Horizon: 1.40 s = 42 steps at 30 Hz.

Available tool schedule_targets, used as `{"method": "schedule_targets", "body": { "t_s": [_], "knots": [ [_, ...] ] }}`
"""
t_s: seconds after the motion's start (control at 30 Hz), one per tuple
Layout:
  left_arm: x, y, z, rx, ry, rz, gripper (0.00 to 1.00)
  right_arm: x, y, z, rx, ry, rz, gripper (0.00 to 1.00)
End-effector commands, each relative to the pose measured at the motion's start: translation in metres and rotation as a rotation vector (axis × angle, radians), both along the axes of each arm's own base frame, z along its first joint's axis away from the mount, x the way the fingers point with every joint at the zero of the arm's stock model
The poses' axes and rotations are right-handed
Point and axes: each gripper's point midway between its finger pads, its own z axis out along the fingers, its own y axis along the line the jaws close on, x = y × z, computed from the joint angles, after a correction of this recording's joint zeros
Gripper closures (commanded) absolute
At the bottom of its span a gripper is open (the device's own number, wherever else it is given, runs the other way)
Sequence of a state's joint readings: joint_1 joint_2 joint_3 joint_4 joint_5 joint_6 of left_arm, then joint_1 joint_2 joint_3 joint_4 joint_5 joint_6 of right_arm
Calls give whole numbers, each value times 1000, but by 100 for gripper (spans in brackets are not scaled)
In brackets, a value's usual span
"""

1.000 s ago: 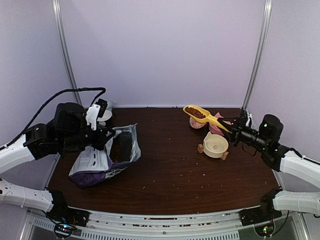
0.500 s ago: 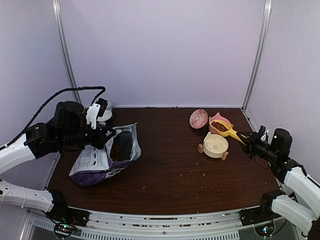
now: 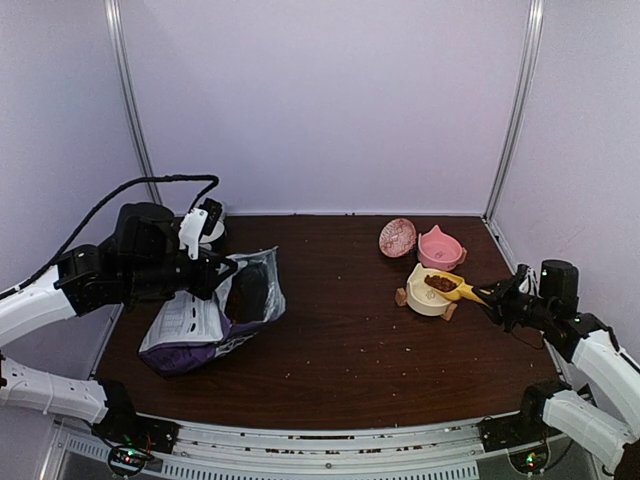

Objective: Serve the pet food

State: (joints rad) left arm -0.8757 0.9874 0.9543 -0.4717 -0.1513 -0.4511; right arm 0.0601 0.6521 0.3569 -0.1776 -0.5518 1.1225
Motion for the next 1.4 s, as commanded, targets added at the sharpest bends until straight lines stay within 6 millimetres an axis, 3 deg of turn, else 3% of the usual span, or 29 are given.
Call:
{"method": "schedule_targets", "body": {
  "t_s": [0.0,0.87,1.37],
  "knots": [
    [8,-10,46,-107,-111,-18,100,3,-9,14,-126,-27,6,93],
    [6,-14,47,-94,-123,-54,100,1,-29,51,-497,61,133,93],
    [2,-19,46,-95,-125,-92,100,12,-16,72,-735,73,320,93]
  ]
}}
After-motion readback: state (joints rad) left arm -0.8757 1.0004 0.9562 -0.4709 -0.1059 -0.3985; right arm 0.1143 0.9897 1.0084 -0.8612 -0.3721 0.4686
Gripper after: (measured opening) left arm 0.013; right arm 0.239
